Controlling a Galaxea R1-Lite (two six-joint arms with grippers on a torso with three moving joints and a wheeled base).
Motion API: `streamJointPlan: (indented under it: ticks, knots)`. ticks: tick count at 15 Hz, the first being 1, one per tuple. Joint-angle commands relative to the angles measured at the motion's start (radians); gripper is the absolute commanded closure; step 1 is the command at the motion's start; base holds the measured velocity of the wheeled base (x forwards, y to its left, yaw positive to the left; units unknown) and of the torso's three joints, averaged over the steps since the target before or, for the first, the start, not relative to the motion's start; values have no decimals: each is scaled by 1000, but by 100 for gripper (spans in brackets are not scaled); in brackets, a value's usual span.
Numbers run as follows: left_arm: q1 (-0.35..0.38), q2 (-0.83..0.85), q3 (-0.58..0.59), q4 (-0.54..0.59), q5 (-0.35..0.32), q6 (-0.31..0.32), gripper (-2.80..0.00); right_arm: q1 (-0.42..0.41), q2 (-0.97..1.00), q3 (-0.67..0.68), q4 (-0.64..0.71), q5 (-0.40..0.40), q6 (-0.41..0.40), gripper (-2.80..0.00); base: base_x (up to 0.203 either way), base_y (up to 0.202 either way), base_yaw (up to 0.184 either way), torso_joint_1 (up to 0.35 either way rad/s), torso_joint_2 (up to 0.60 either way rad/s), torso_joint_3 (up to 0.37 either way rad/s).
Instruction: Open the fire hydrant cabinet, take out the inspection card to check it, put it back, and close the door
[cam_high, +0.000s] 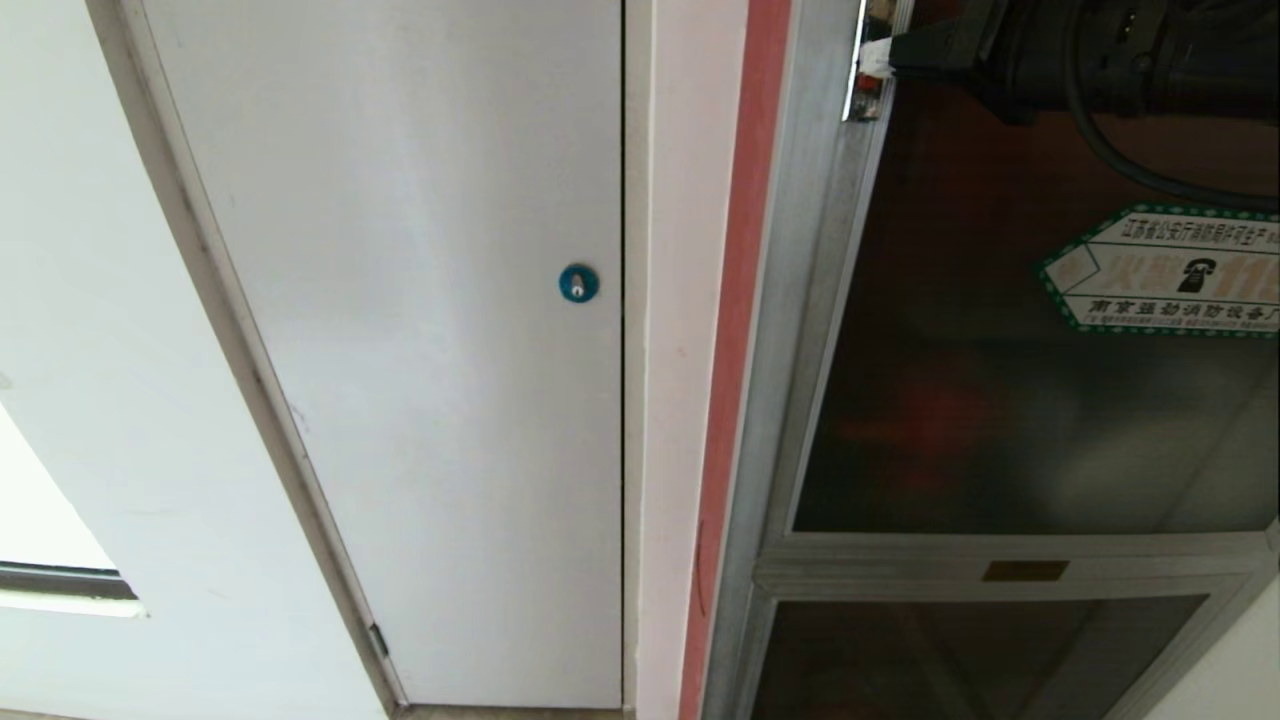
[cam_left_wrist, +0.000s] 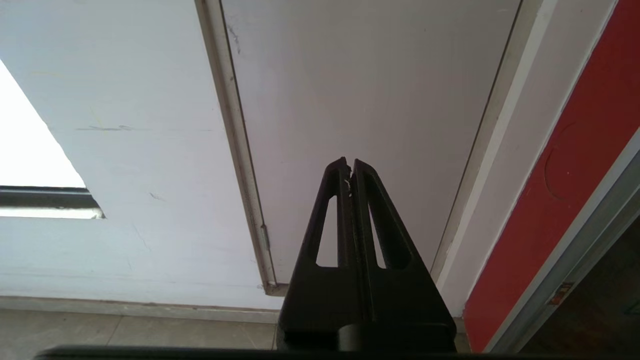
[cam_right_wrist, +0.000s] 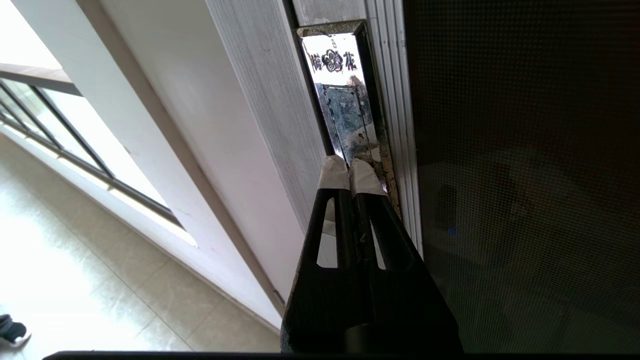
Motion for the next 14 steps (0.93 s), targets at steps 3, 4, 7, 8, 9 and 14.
streamJointPlan:
  ticks: [3, 4, 7, 8, 9, 14]
  knots:
    - [1, 0, 6, 0, 1, 0, 0, 0, 1, -5, -3, -1, 0, 0, 0, 0, 0, 0, 0, 0]
    - [0, 0, 6, 0, 1, 0, 0, 0, 0, -5, -3, 0, 0, 0, 0, 0, 0, 0, 0, 0]
    - [0, 0, 6, 0, -1, 0, 0, 1, -21, 1, -2, 3, 0, 0, 0, 0, 0, 0, 0, 0]
    - [0, 0, 6, 0, 1, 0, 0, 2, -28, 0, -2, 5, 0, 0, 0, 0, 0, 0, 0, 0]
    - [0, 0, 6, 0, 1, 0, 0, 5, -31, 0, -2, 4, 0, 0, 0, 0, 0, 0, 0, 0]
    - [0, 1, 6, 0, 0, 0, 0, 9, -55, 6, 4, 7, 0, 0, 0, 0, 0, 0, 0, 0]
